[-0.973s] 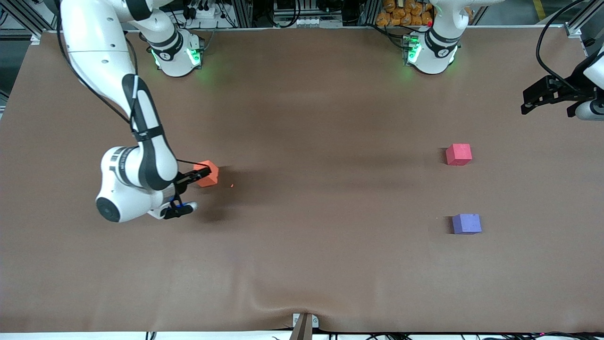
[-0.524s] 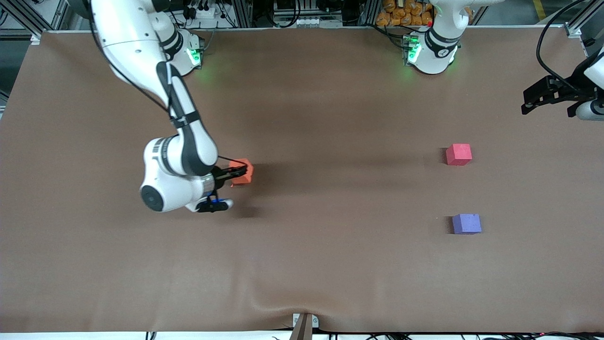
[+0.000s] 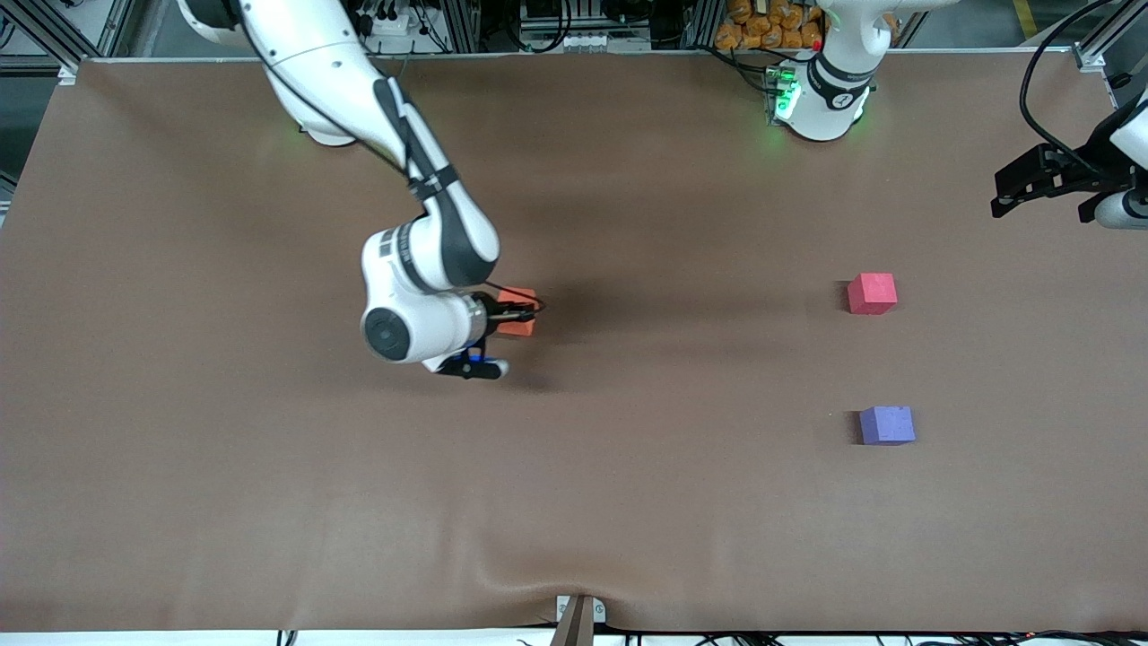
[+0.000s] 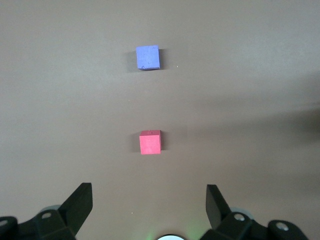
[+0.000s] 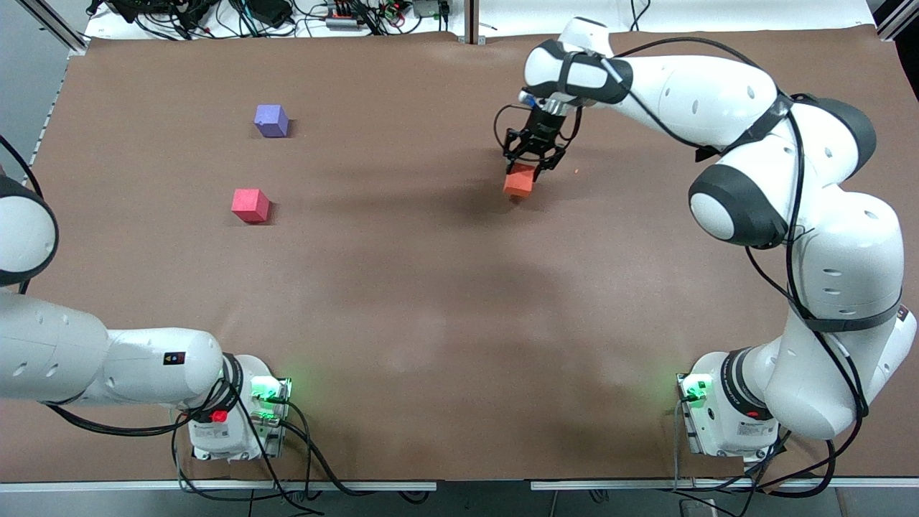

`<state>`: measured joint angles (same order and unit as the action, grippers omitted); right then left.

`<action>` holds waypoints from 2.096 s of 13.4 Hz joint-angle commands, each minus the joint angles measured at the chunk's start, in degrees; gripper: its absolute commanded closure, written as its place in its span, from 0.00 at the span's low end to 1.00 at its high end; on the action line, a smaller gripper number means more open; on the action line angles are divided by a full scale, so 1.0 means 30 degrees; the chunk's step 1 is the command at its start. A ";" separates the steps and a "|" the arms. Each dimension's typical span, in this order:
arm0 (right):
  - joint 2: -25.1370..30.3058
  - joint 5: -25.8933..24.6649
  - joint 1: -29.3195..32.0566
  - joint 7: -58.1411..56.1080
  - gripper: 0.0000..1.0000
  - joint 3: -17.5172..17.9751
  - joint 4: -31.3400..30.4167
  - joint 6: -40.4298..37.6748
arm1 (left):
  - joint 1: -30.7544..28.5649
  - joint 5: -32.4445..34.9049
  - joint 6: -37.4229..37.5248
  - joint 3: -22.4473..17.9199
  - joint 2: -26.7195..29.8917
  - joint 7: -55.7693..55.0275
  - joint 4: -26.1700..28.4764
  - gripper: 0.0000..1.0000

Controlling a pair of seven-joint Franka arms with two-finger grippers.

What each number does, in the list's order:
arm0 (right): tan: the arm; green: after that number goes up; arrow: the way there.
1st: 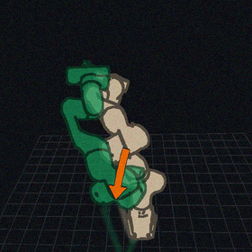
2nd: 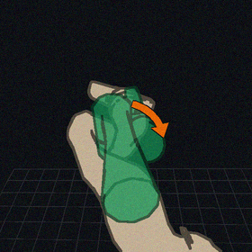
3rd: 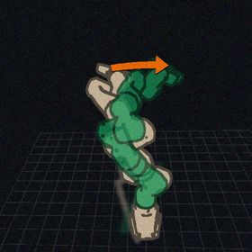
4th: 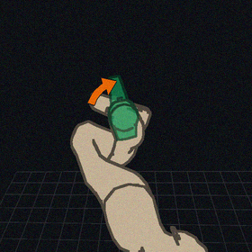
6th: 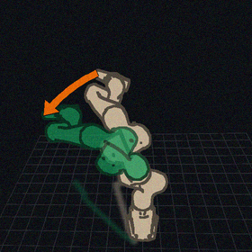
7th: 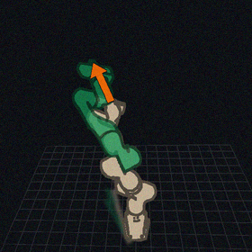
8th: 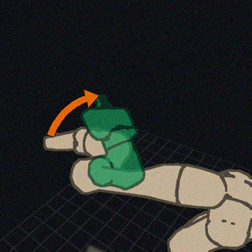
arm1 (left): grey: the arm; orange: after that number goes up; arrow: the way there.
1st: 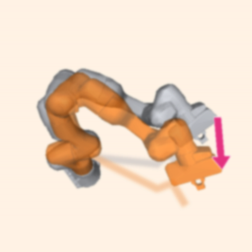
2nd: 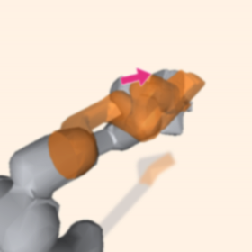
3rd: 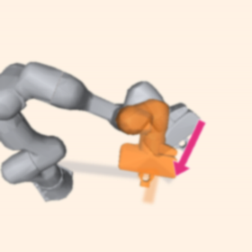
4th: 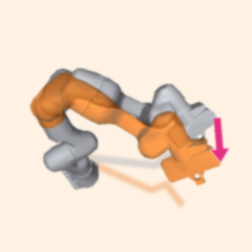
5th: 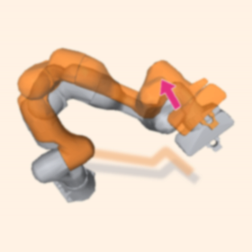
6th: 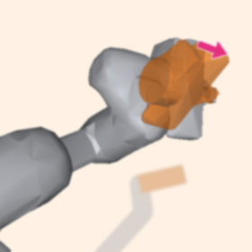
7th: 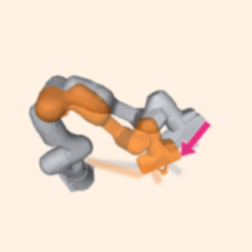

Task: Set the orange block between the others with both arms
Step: 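Carry the orange cube toward the table middle and release it, then retract the right gripper while the left gripper reaches toward the table middle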

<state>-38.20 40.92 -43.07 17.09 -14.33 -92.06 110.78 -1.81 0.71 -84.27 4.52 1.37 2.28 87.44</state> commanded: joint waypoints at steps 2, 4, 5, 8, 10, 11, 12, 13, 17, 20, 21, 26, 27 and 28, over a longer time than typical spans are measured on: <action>-0.0597 0.2492 -0.0819 0.1246 0.29 -0.0204 0.0366 0.0925 | -0.0335 -0.0472 0.0257 0.0047 0.0012 0.0296 -0.0115 0.00; -0.0686 0.2794 -0.0908 0.1246 0.18 -0.0204 0.0366 0.1073 | -0.0306 -0.0472 0.0257 0.0047 0.0012 0.0296 -0.0114 0.00; -0.0686 0.2794 -0.0792 0.1246 0.11 -0.0233 0.0366 0.1044 | -0.0306 -0.0443 0.0257 0.0047 0.0012 0.0296 -0.0143 0.00; -0.0598 0.2502 -0.0266 0.0954 0.00 -0.0262 0.0774 0.0810 | -0.0277 -0.0472 0.0257 0.0076 0.0012 0.0296 -0.0115 0.00; -0.0598 0.2443 -0.0001 0.0953 0.00 -0.0263 0.0776 0.0809 | -0.0625 -0.0443 0.0257 0.0047 0.0012 0.0354 -0.0056 0.00; -0.0540 0.2268 0.0145 0.0924 0.00 -0.0292 0.0776 0.0693 | -0.0860 -0.0501 0.0257 0.0047 -0.0017 0.0355 -0.0085 0.00; -0.0452 0.1716 0.0436 0.0924 0.00 -0.0292 0.0834 0.0315 | -0.0804 -0.0560 0.0257 0.0076 -0.0017 0.0355 -0.0114 0.00; -0.0394 0.0898 0.0758 0.0924 0.00 -0.0321 0.1125 -0.0240 | -0.0746 -0.0589 0.0257 0.0163 -0.0017 0.0326 -0.0085 0.00; 0.0334 -0.2736 0.2369 0.0924 0.00 -0.0321 0.3089 -0.4283 | -0.0687 -0.0590 0.0257 0.0223 0.0012 0.0326 -0.0143 0.00; 0.1858 -0.4755 0.3279 0.0924 0.00 -0.0292 0.2973 -0.5164 | -0.0657 -0.0590 0.0257 0.0281 0.0070 0.0326 -0.0144 0.00; 0.2530 -0.5780 0.3600 0.0895 0.00 -0.0234 0.2973 -0.5370 | -0.0657 -0.0590 0.0257 0.0281 0.0100 0.0326 -0.0144 0.00; 0.5548 -0.8887 0.6988 0.0660 0.00 0.2155 0.3061 -0.7067 | -0.0628 -0.0619 0.0257 0.0779 0.0188 0.0325 -0.0173 0.00; 0.6076 -1.0172 0.8510 0.0660 0.00 0.3793 0.3090 -0.7449 | -0.0599 -0.0764 0.0199 0.1127 -0.0044 0.0210 -0.0173 0.00; 0.6517 -1.1171 0.9888 0.0602 0.00 0.5202 0.3091 -0.7743 | -0.0570 -0.1113 0.0169 0.1305 -0.0220 0.0063 -0.0144 0.00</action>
<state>-21.98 12.53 -21.29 19.44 -7.15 -81.93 89.09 -3.19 -0.20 -84.27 7.15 1.28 2.40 87.34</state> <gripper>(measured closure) 0.000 0.000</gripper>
